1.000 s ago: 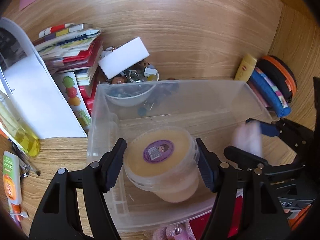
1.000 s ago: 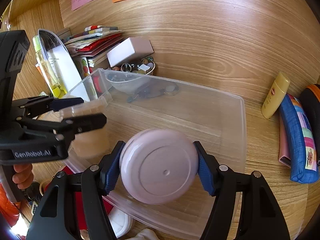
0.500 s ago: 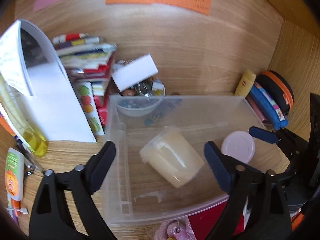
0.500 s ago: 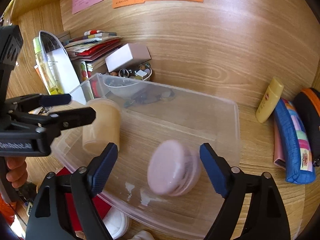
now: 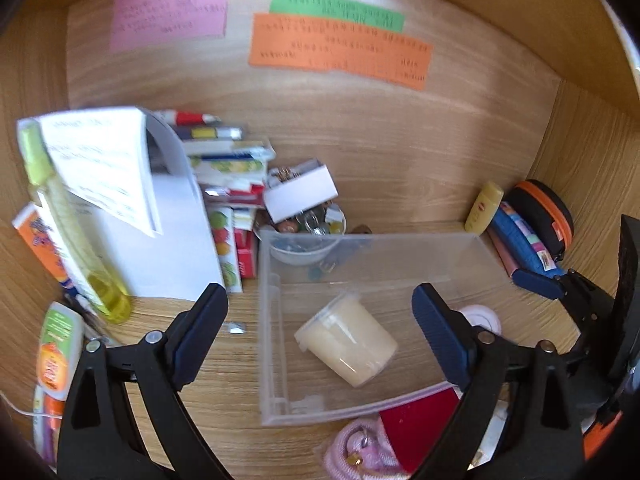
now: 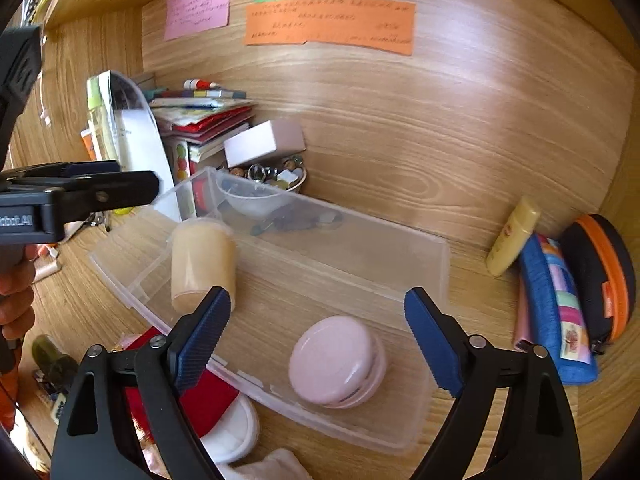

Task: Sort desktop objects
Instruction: 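Lower both held items into the clear box and open both tools, then grasp the green glass jar with left tool while right tool grasps red velvet pouch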

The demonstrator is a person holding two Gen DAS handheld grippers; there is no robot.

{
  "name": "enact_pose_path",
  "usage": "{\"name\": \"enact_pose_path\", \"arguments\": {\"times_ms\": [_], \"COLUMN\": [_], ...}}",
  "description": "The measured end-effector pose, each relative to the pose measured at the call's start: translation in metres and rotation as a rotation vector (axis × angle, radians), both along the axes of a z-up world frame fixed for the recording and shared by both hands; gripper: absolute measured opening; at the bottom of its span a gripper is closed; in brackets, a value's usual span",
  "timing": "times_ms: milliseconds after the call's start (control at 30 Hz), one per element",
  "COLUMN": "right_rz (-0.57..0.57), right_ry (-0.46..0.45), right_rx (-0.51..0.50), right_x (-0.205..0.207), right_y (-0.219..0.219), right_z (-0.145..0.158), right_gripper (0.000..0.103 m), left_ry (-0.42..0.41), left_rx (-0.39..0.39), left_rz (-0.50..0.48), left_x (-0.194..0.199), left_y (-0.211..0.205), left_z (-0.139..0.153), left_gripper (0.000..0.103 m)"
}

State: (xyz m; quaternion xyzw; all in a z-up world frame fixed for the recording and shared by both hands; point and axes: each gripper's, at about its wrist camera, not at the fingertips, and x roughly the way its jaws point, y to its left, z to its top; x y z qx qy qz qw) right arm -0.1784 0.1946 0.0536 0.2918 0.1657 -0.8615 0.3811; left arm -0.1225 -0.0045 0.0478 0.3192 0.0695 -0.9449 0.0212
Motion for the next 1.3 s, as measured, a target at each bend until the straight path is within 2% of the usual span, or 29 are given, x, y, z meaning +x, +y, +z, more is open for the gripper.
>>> {"name": "enact_pose_path", "arguments": {"times_ms": [200,333,500,733,833,1033,1167,1300], "right_rz": [-0.005,-0.012,-0.025,-0.040,-0.032,0.005,0.039,0.071], "right_ry": [-0.001,-0.005,0.020,0.000,-0.036,-0.104,-0.143,-0.189], "right_rx": [-0.048,-0.084,-0.092,-0.075,-0.071,-0.054,-0.041,-0.021], "right_x": [0.019,0.033,0.053,0.070,0.074,0.081,0.084,0.084], "right_y": [0.020,0.033,0.048,0.056,0.053,0.037,0.021,0.007], "right_z": [0.019,0.025,0.030,0.017,0.008,-0.009,-0.017,-0.028], "right_gripper": [0.089,0.099,0.100,0.100,0.100,0.100,0.100,0.100], "left_ry": [0.038,0.042,0.033,-0.058,-0.110,-0.184,-0.203,-0.248], "left_rx": [-0.029,-0.025,-0.061,-0.046,-0.042,-0.056,-0.017,-0.020], "left_rz": [0.005,-0.003,0.020,0.028,0.029,-0.028,-0.078,-0.099], "left_x": [0.032,0.053,0.078,0.103,0.112,0.126,0.133,0.132], "left_y": [-0.006,-0.012,-0.020,-0.035,-0.037,-0.024,-0.016,-0.010], "left_z": [0.015,0.019,0.015,-0.009,-0.027,-0.054,-0.067,-0.083], "left_gripper": [0.096,0.097,0.098,0.098,0.098,0.098,0.098,0.098]}}
